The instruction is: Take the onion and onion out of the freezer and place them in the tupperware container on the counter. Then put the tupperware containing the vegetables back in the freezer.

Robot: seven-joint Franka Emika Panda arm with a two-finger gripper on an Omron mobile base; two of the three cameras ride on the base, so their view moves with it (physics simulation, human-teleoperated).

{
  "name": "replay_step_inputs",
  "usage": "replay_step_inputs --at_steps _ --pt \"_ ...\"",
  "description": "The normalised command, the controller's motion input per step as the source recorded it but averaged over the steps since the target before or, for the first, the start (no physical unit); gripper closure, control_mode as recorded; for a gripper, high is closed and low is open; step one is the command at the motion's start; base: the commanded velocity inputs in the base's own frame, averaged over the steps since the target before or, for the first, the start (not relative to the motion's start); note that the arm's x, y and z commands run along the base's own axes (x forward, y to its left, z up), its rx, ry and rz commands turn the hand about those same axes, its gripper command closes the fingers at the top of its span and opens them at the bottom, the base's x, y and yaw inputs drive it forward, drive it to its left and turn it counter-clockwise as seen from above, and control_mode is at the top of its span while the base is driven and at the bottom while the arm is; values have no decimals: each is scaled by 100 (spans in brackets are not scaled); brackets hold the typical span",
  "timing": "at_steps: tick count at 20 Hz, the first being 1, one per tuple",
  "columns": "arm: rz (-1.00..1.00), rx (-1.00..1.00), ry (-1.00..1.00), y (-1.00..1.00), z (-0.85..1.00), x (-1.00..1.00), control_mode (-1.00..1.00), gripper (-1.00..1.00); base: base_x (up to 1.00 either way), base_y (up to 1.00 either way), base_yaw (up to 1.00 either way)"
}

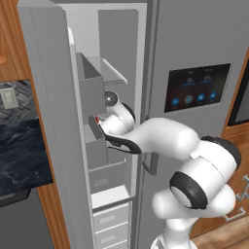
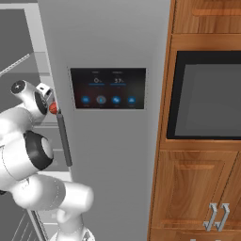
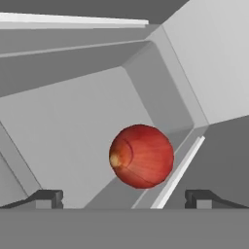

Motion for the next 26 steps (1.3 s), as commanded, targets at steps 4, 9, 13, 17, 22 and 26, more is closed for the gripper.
replay_step_inputs --at_steps 4,9,13,17,22,26 --pt "-4 0 0 0 -11 39 -100 -100 0 0 0" --pt "-3 0 -1 0 -28 37 -100 -100 0 0 0" --pt "-1 0 -3 1 -28 20 -100 -100 0 0 0" --pt "-1 0 0 1 -20 19 -100 -100 0 0 0" --pt "-1 0 0 2 -12 28 -100 -100 0 0 0" --pt "-1 0 0 15 -7 25 -100 -100 0 0 0"
